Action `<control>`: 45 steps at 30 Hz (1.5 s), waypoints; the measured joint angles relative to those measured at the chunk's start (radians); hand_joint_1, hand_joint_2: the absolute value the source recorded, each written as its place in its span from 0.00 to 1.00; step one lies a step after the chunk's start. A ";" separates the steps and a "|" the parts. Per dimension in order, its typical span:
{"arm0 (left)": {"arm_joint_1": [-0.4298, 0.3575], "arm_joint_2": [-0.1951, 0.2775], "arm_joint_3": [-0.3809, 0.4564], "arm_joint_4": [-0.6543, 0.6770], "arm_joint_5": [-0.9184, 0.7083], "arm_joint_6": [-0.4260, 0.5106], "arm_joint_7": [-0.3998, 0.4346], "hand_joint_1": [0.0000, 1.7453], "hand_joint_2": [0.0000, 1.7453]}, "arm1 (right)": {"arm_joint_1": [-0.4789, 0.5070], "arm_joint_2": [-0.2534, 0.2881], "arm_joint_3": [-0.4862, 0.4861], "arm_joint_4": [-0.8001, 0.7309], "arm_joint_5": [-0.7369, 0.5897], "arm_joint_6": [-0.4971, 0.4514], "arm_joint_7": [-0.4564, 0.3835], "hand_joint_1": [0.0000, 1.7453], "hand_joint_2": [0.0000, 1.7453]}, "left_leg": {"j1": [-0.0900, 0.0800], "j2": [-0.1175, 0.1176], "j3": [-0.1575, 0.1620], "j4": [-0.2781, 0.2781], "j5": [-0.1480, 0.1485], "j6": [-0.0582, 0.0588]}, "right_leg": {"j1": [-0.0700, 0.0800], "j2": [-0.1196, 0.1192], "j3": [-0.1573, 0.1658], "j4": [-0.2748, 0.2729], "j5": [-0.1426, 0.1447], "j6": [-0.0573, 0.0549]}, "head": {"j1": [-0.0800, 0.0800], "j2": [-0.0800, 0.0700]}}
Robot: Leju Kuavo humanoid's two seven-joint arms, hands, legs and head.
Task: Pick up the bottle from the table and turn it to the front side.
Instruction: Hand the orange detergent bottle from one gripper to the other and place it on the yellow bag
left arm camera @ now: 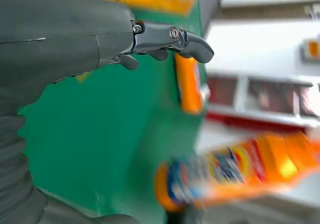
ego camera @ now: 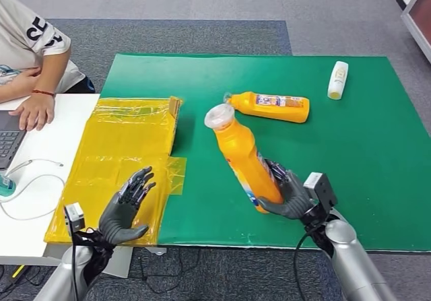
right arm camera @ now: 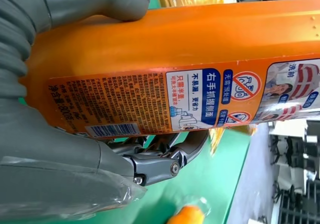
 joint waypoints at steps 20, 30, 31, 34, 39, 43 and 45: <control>-0.183 0.000 -0.006 0.119 0.059 -0.264 0.000 0.00 1.00 | -0.051 0.092 0.147 -0.021 0.154 -0.133 0.004 1.00 1.00 | 0.000 0.000 0.000 0.000 0.002 0.000 | 0.000 0.000 0.000 0.000 0.002 0.000 | 0.000 0.000; -0.260 0.010 -0.015 0.175 0.084 -0.247 0.000 0.00 1.00 | -0.054 0.095 0.206 -0.041 0.157 -0.128 -0.021 1.00 1.00 | 0.000 0.000 0.000 0.000 0.002 -0.001 | 0.000 0.000 -0.001 0.000 0.002 0.000 | 0.000 0.000; -0.265 0.010 -0.016 0.182 0.084 -0.246 0.000 0.00 1.00 | -0.054 0.095 0.210 -0.044 0.158 -0.126 -0.021 1.00 1.00 | 0.000 0.000 0.000 0.000 0.002 -0.001 | 0.000 0.000 -0.001 0.000 0.002 0.000 | 0.000 0.000; -0.279 0.012 -0.018 0.199 0.085 -0.244 0.000 0.00 1.00 | -0.054 0.095 0.223 -0.053 0.159 -0.121 -0.021 1.00 1.00 | 0.000 0.000 0.000 0.000 0.002 -0.001 | 0.000 0.000 -0.001 0.000 0.002 -0.001 | 0.000 0.000; -0.299 0.011 -0.025 0.225 0.072 -0.244 0.000 0.00 1.00 | -0.056 0.096 0.250 -0.055 0.178 -0.131 -0.014 1.00 1.00 | 0.000 0.000 0.000 0.000 0.002 -0.001 | 0.000 0.000 -0.001 0.000 0.003 -0.001 | 0.000 0.000; -0.309 0.006 -0.043 0.238 0.054 -0.244 0.000 0.00 1.00 | -0.062 0.099 0.273 -0.055 0.206 -0.168 0.002 1.00 1.00 | 0.000 0.000 0.000 0.000 0.002 -0.001 | 0.000 0.000 -0.001 0.000 0.003 0.000 | 0.000 0.000; -0.313 0.001 -0.055 0.245 0.046 -0.245 0.000 0.00 1.00 | -0.067 0.102 0.284 -0.055 0.218 -0.181 0.006 1.00 1.00 | 0.000 0.000 0.000 0.000 0.003 -0.001 | 0.000 0.000 -0.001 0.000 0.003 0.000 | 0.000 0.000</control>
